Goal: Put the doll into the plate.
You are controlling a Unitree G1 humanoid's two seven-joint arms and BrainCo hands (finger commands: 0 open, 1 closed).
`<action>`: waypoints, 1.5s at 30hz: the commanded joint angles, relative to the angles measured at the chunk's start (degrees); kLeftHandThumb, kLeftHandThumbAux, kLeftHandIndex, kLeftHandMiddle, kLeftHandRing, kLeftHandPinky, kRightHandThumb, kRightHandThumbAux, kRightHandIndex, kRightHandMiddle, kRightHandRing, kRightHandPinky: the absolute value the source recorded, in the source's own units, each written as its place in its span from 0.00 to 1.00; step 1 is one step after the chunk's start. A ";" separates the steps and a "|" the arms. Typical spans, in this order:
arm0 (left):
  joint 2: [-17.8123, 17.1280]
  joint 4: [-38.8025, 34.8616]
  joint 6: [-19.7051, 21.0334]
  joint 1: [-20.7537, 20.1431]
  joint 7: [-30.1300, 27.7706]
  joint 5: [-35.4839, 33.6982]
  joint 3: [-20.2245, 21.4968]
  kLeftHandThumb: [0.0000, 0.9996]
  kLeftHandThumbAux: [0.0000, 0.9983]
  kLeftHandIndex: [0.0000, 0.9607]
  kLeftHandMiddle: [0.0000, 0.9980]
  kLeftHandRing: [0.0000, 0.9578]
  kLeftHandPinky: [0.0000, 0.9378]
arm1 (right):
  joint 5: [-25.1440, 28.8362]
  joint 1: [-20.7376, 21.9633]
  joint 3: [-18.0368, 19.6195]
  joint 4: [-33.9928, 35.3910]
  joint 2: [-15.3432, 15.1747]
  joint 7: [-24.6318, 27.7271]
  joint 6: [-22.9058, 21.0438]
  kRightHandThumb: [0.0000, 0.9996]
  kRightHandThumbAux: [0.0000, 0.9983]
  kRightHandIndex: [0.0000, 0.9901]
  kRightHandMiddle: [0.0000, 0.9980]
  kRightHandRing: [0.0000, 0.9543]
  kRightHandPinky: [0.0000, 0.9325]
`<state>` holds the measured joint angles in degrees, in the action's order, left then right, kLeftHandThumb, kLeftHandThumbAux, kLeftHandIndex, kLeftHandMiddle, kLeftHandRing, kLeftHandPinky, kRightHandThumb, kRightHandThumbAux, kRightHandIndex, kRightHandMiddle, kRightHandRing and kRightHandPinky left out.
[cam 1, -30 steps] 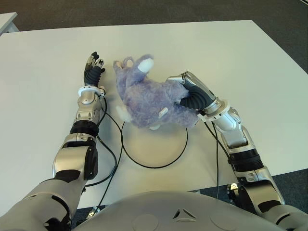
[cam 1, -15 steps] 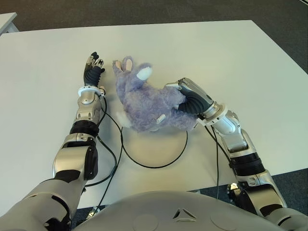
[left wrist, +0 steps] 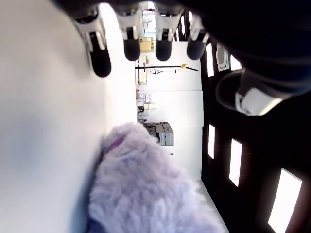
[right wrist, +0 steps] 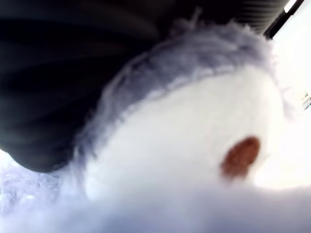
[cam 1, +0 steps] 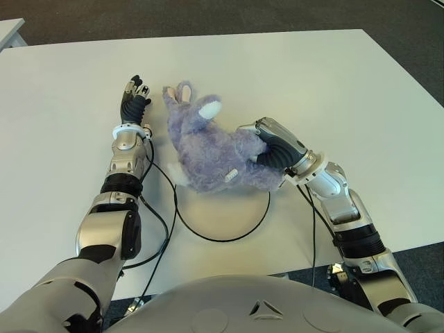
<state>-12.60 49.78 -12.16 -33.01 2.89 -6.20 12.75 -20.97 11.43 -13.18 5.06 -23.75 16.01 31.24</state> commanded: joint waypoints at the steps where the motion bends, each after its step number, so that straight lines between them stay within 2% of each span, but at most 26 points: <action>1: 0.58 1.55 2.52 1.83 0.45 0.01 0.20 0.58 0.40 0.00 0.00 0.00 0.07 | -0.63 -1.36 -1.19 0.38 -0.69 1.39 -0.15 0.71 0.72 0.44 0.84 0.86 0.89; 19: 0.55 1.54 2.12 1.88 0.30 0.04 0.17 0.57 0.40 0.00 0.00 0.00 0.06 | -1.57 -4.17 -2.38 3.72 -2.24 3.88 -2.52 0.71 0.72 0.44 0.86 0.87 0.90; 26: 0.60 1.67 2.37 1.77 0.39 -0.13 0.31 0.58 0.40 0.00 0.00 0.00 0.07 | -2.55 -5.62 -2.78 4.35 -3.18 3.91 -1.94 0.70 0.72 0.44 0.85 0.85 0.87; 40: 0.54 1.49 2.37 1.82 0.35 -0.04 0.26 0.58 0.41 0.00 0.00 0.00 0.07 | -2.79 -8.32 -3.36 5.02 -3.57 3.34 -0.74 0.70 0.72 0.44 0.86 0.86 0.90; 45: 0.54 1.41 2.38 1.85 0.31 0.02 0.19 0.58 0.41 0.00 0.00 0.00 0.07 | -2.47 -8.95 -3.60 5.83 -4.04 4.47 -1.97 0.70 0.72 0.44 0.85 0.86 0.90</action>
<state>-12.61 49.76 -12.04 -33.01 2.90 -6.21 12.79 -22.47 4.36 -15.48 11.16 -26.62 18.32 30.10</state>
